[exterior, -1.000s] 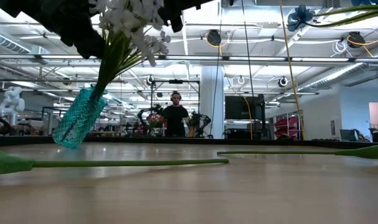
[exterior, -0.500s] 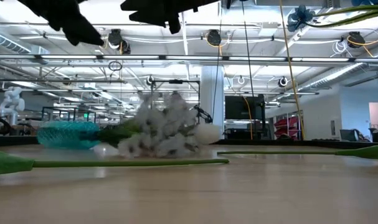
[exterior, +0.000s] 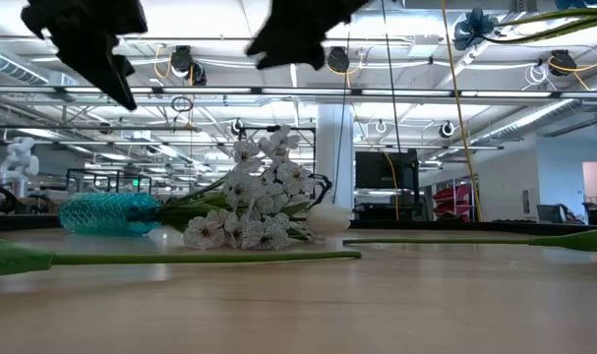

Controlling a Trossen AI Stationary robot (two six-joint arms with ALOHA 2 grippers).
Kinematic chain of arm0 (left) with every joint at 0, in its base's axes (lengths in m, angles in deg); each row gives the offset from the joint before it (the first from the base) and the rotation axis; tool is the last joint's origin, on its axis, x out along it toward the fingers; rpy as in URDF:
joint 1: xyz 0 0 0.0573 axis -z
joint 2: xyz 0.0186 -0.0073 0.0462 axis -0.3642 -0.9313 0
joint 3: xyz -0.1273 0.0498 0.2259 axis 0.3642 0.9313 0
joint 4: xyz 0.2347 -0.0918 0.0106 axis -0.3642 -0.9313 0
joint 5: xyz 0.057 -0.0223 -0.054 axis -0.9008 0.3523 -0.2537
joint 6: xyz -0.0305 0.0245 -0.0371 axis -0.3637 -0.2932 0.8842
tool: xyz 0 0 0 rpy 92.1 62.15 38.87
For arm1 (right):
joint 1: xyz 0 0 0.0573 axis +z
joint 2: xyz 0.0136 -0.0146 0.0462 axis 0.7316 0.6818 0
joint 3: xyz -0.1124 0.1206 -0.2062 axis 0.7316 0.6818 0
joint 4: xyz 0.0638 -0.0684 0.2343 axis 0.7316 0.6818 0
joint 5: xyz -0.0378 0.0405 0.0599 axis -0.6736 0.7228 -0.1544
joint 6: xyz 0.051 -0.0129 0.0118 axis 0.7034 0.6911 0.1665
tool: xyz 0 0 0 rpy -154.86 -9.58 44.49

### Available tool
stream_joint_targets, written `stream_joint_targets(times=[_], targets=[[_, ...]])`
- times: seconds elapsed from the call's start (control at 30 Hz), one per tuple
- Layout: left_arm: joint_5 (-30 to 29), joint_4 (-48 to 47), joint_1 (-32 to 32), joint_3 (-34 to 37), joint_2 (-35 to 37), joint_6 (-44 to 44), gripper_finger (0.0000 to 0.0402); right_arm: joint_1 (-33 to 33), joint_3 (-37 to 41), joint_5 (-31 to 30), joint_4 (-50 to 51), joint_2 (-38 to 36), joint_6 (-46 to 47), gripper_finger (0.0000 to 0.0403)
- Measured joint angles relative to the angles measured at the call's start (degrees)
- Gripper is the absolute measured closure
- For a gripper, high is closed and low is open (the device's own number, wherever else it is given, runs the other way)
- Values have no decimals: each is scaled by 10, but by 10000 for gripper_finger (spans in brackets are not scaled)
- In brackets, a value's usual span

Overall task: Sort flowers into vase by color
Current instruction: Adjust the blue transparent vase

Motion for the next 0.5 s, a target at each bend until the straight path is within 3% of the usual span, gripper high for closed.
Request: stream_joint_targets(times=[0.27, 0.5], targets=[[1, -52, 0, -13, -134, -85, 261, -21, 0, -2, 227, -53, 60, 220], [-1, -100, 0, -56, -235, -134, 261, -25, 0, -2, 301, -70, 48, 220]])
